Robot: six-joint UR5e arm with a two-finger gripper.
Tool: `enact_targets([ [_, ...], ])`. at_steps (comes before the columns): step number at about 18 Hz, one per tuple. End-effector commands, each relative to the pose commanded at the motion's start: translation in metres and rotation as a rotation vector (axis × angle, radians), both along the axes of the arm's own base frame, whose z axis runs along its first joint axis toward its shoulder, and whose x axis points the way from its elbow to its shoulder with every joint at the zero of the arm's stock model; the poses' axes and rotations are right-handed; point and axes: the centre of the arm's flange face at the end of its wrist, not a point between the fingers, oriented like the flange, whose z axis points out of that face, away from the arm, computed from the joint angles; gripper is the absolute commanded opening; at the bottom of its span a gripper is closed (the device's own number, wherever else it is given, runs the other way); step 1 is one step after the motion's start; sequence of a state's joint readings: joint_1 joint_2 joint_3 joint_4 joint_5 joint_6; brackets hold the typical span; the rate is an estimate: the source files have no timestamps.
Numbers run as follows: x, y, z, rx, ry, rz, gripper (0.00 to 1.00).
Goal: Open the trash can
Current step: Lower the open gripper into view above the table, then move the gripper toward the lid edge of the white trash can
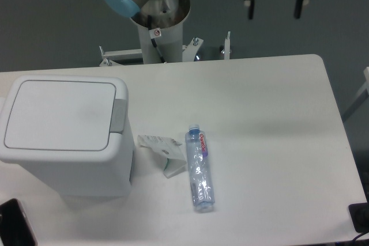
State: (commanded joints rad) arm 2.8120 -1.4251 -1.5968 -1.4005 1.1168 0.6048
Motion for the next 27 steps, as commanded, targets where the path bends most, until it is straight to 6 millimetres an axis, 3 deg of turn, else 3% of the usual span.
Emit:
enact_targets([
  [4, 0.015, 0.046, -0.021, 0.0, -0.118, 0.019, 1.0],
  [12, 0.006, 0.077, -0.016, 0.065, -0.209, 0.073, 1.0],
  [14, 0.022, 0.098, -0.021, 0.064, -0.197, 0.025, 1.0],
  [18, 0.039, 0.131, -0.047, -0.01, -0.166, -0.004, 1.0],
  [24, 0.046, 0.163, -0.074, -0.006, -0.249, 0.066, 1.0],
  [27, 0.054, 0.195, -0.087, 0.05, -0.261, 0.107, 1.0],
])
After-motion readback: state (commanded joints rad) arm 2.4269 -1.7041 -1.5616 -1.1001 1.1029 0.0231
